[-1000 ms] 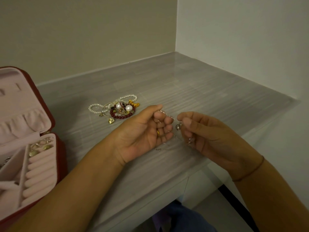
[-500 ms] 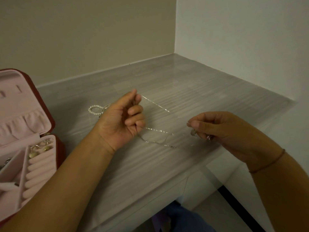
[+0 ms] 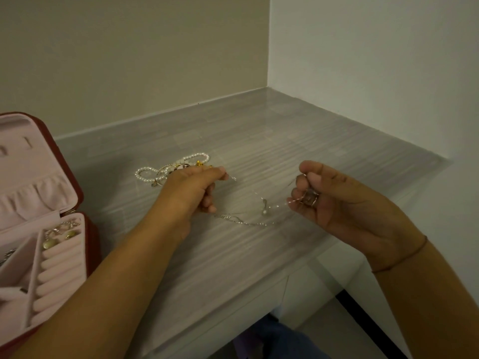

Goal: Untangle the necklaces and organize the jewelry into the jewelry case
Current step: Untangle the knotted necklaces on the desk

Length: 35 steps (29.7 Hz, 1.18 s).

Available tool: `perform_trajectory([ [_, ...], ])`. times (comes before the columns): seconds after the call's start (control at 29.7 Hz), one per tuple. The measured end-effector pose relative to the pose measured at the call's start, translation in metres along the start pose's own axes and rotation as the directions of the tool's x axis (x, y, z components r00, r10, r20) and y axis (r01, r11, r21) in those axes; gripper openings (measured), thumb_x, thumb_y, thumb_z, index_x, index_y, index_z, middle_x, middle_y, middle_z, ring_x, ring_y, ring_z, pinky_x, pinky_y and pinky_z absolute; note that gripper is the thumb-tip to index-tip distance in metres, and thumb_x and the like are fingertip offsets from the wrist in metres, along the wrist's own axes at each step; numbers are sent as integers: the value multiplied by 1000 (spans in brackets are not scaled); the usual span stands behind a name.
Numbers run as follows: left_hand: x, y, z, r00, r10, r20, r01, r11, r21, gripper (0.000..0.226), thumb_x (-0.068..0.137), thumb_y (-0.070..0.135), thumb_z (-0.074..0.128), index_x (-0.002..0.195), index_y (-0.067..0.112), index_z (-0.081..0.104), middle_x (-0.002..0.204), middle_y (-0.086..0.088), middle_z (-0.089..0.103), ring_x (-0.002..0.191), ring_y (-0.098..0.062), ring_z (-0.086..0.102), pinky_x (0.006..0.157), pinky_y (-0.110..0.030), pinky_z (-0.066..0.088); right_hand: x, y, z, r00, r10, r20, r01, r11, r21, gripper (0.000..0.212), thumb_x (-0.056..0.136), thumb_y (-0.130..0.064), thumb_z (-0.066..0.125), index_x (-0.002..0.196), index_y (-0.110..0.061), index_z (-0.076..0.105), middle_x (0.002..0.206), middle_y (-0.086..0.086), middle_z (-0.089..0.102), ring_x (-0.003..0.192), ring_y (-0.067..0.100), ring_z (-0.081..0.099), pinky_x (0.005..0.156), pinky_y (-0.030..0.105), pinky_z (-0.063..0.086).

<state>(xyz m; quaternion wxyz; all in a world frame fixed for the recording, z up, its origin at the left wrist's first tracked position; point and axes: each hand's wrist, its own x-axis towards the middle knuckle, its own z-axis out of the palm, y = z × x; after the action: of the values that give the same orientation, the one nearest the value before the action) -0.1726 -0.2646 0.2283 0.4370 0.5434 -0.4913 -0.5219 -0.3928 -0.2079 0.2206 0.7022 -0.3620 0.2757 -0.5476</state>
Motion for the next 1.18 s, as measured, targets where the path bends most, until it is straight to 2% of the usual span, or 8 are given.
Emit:
perform_trajectory([
  [0.2, -7, -5, 6, 968, 252, 23, -247, 922, 299, 12, 85, 30, 68, 79, 19, 70, 79, -3, 67, 79, -12, 61, 78, -26, 46, 0, -1, 13, 998, 61, -24, -64, 986, -153, 26, 79, -9, 53, 97, -12, 72, 101, 9, 72, 79, 14, 69, 62, 24, 56],
  [0.37, -22, 1, 16, 915, 203, 348, -252, 963, 100, 24, 91, 30, 54, 109, 26, 69, 108, 12, 71, 103, 5, 62, 92, -13, 46, 1, -2, 18, 992, 113, 52, -101, 974, -201, 32, 87, -8, 45, 110, -10, 67, 112, 10, 69, 93, 15, 68, 65, 25, 56],
  [0.47, -26, 0, 20, 875, 155, 458, -183, 983, 16, 40, 89, 35, 48, 115, 11, 67, 109, -3, 72, 107, -12, 65, 98, -23, 46, 2, -1, 20, 988, 135, 78, -115, 969, -221, 33, 87, -9, 45, 113, -8, 65, 109, 11, 70, 93, 17, 68, 66, 25, 56],
  [0.64, -28, 5, 19, 890, 147, 431, -220, 967, 124, 29, 78, 42, 58, 89, 19, 71, 70, 4, 65, 59, -3, 52, 59, -14, 46, 1, 1, 20, 993, 113, 38, -96, 946, -309, 34, 82, -12, 52, 114, -8, 64, 107, 11, 70, 94, 16, 67, 66, 25, 55],
  [0.84, -26, 8, 14, 917, 126, 378, -227, 945, 236, 23, 64, 38, 73, 77, 19, 74, 78, -27, 60, 59, -11, 48, 51, -8, 38, 2, 6, 16, 1000, -10, -15, -1, 805, -593, 28, 83, -3, 58, 108, -13, 66, 97, 2, 72, 80, 5, 60, 68, 19, 45],
  [0.98, -27, 10, 14, 931, 120, 345, -197, 961, 196, 14, 81, 15, 70, 90, 5, 73, 54, 13, 64, 38, 7, 47, 43, -1, 31, 2, 9, 18, 995, -89, -39, 44, 763, -644, 27, 85, 3, 58, 103, -14, 68, 96, 5, 73, 87, 11, 64, 76, 16, 47],
  [1.11, -27, 12, 11, 944, 103, 313, -168, 968, 186, 14, 84, 21, 66, 90, 11, 73, 40, 18, 52, 40, -1, 33, 44, -12, 29, 3, 12, 18, 973, -199, -122, 37, 648, -761, 20, 84, -8, 63, 94, -23, 72, 98, 11, 70, 85, 26, 59, 73, 15, 47],
  [1.18, -27, 11, 11, 938, 104, 331, -160, 976, 147, 15, 77, 27, 68, 85, 15, 74, 50, 15, 60, 46, -4, 33, 47, -15, 35, 1, 11, 22, 974, -182, -136, 12, 638, -770, 15, 86, -16, 63, 93, -23, 74, 94, 10, 71, 78, 12, 62, 66, 8, 44],
])
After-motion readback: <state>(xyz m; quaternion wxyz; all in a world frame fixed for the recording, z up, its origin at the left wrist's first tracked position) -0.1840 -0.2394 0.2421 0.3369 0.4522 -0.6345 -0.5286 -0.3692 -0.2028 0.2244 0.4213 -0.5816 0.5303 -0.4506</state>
